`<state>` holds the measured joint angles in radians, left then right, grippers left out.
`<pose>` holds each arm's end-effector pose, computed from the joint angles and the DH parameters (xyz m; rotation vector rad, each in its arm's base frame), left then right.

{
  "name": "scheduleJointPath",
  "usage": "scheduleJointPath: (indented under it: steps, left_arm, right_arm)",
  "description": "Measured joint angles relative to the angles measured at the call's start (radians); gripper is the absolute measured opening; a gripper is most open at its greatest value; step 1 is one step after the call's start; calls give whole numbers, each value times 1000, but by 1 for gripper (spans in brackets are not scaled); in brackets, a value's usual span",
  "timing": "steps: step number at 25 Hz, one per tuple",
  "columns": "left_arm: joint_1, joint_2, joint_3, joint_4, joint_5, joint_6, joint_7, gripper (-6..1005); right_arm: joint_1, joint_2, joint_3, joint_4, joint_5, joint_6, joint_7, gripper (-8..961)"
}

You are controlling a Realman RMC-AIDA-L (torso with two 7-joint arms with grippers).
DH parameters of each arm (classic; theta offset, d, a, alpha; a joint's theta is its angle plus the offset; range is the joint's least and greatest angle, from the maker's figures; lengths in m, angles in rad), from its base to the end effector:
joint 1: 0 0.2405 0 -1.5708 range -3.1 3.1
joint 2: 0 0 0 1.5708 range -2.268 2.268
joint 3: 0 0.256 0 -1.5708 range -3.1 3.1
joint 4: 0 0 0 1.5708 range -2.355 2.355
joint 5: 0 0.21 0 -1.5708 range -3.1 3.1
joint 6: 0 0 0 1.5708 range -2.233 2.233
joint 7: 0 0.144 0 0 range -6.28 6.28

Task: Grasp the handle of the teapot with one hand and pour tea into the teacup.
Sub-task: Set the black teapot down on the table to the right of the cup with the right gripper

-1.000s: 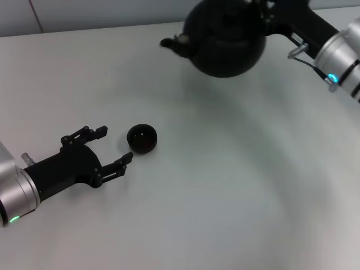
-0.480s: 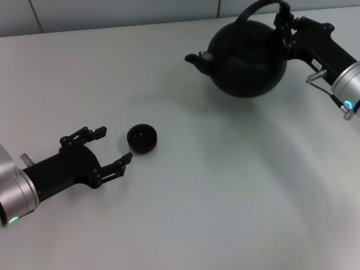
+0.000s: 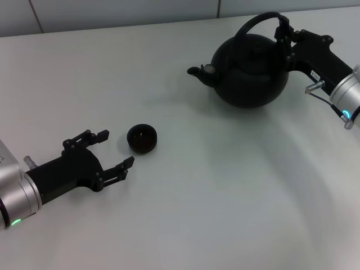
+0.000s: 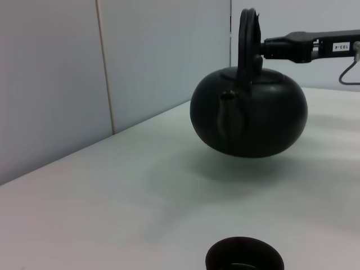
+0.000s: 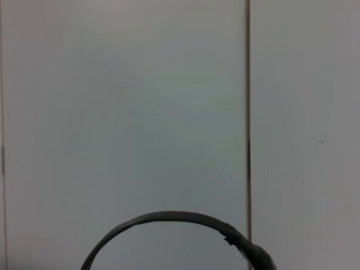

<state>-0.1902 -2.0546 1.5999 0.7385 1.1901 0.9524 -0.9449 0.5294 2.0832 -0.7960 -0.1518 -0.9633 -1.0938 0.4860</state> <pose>-0.2901 0.2865 -0.0682 -2.5256 -0.3749 -0.4963 0.3133 0.3628 -0.0094 -1.8565 0.5247 0.7101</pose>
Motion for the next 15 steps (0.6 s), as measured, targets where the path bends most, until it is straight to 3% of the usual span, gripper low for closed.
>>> scheduleJointPath:
  steps: [15]
  left_arm:
    - [-1,-1,0,1,0,3,0,810]
  right_arm:
    - [3,4,-10,27,1,26,-47,118]
